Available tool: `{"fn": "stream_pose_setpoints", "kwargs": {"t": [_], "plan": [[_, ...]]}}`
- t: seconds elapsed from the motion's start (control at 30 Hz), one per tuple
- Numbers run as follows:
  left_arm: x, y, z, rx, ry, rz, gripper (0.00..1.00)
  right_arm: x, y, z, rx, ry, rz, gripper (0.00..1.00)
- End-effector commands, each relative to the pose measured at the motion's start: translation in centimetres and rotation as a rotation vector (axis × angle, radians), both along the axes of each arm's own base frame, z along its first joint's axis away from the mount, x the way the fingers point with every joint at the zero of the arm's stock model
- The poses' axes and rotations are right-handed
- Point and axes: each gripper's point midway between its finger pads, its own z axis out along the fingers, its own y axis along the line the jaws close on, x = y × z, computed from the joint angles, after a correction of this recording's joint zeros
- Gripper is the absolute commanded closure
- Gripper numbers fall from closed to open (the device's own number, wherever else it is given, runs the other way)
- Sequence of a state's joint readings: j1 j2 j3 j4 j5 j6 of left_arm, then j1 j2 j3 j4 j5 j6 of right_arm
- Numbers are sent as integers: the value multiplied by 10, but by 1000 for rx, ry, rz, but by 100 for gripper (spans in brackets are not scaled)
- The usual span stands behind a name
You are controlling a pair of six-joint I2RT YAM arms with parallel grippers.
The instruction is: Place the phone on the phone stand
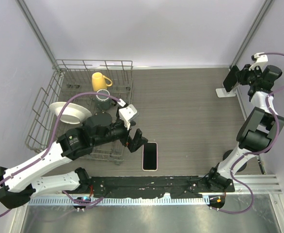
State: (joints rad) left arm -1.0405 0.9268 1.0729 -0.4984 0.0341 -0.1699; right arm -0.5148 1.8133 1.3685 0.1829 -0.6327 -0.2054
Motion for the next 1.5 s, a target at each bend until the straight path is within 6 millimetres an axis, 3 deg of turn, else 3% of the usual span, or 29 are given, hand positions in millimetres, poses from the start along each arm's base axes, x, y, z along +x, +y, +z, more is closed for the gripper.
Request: {"fn": "stream_pose_setpoints", "kwargs": {"t": [0.0, 0.8, 0.97, 1.47], "plan": [[4, -5, 12, -33, -47, -5, 0, 12, -13, 57, -109, -171, -12, 99], [4, -6, 12, -29, -55, -12, 0, 19, -29, 36, -48, -158, -34, 99], [3, -6, 13, -33, -55, -14, 0, 16, -37, 42, 23, -203, -48, 99], [0, -4, 15, -43, -59, -25, 0, 14, -31, 33, 40, -136, -16, 99]]}}
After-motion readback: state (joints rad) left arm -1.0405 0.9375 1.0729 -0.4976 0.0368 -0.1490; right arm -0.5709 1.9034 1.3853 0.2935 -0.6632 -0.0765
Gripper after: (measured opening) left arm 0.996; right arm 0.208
